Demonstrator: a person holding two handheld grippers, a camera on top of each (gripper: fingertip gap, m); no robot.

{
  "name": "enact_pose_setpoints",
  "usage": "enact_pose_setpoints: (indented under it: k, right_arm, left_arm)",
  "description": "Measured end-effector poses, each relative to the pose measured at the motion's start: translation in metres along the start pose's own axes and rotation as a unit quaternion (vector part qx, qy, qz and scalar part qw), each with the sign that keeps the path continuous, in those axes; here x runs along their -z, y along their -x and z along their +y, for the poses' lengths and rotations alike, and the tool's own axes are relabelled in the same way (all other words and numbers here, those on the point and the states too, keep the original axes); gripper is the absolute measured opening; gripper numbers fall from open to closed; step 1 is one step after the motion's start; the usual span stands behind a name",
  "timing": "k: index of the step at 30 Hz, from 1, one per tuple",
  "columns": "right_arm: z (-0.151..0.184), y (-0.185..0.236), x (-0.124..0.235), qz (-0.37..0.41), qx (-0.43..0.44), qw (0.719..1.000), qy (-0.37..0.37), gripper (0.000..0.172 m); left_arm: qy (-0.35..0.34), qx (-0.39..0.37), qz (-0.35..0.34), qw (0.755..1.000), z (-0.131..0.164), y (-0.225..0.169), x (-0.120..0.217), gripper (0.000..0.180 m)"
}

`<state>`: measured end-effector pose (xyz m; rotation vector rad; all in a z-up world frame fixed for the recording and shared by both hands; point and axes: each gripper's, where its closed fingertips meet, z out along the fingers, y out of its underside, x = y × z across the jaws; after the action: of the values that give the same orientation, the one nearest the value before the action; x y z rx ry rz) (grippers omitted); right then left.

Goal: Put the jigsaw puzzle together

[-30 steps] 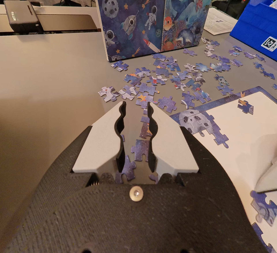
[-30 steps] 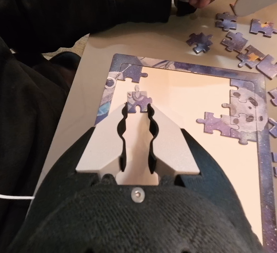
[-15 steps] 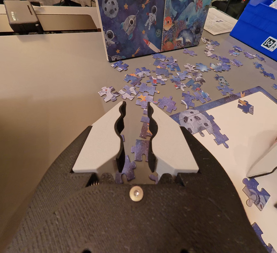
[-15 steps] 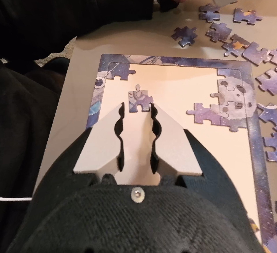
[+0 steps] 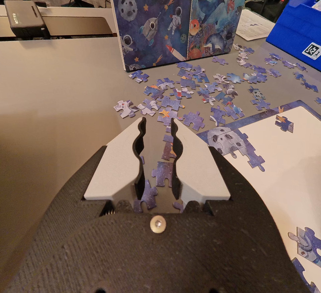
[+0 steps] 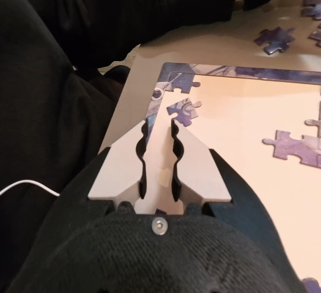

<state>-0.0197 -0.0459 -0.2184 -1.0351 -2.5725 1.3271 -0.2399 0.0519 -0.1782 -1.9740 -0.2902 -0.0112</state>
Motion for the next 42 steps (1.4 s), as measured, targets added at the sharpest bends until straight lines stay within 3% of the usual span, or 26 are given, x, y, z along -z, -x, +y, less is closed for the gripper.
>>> enact_pose_setpoints:
  k: [9,13,18,23,29,35,37,42]
  right_arm:
    - [-0.004,-0.023,-0.003,0.076,0.034,0.997,0.001,0.044]
    - [0.002,-0.019,-0.003,0.071,0.044,0.996,0.02,0.043]
    - [0.007,-0.004,0.002,0.016,0.03,0.999,0.017,0.029]
    - [-0.004,-0.02,0.004,0.065,0.05,0.997,-0.005,0.035]
    - [-0.007,-0.024,-0.011,0.056,0.05,0.997,0.014,0.043]
    - [-0.007,-0.027,-0.014,0.084,0.074,0.993,0.036,0.033]
    - [-0.007,-0.029,-0.013,0.089,0.073,0.993,0.036,0.019]
    - [-0.008,-0.031,-0.013,0.093,0.059,0.993,0.03,0.018]
  left_arm:
    - [0.0,-0.001,0.0,1.0,0.0,0.0,0.0,0.026]
    - [0.0,-0.001,-0.001,1.0,0.0,0.0,0.0,0.026]
    - [-0.001,0.0,0.0,1.0,0.0,0.0,0.0,0.026]
    - [0.0,0.0,0.0,1.0,0.0,0.0,0.0,0.026]
    - [0.001,-0.002,-0.001,1.0,0.0,0.0,0.0,0.026]
    - [0.0,-0.002,0.0,1.0,0.0,0.0,0.0,0.026]
    - [-0.001,-0.002,0.0,1.0,0.0,0.0,0.001,0.026]
    - [-0.001,-0.003,0.0,1.0,0.0,0.0,0.001,0.026]
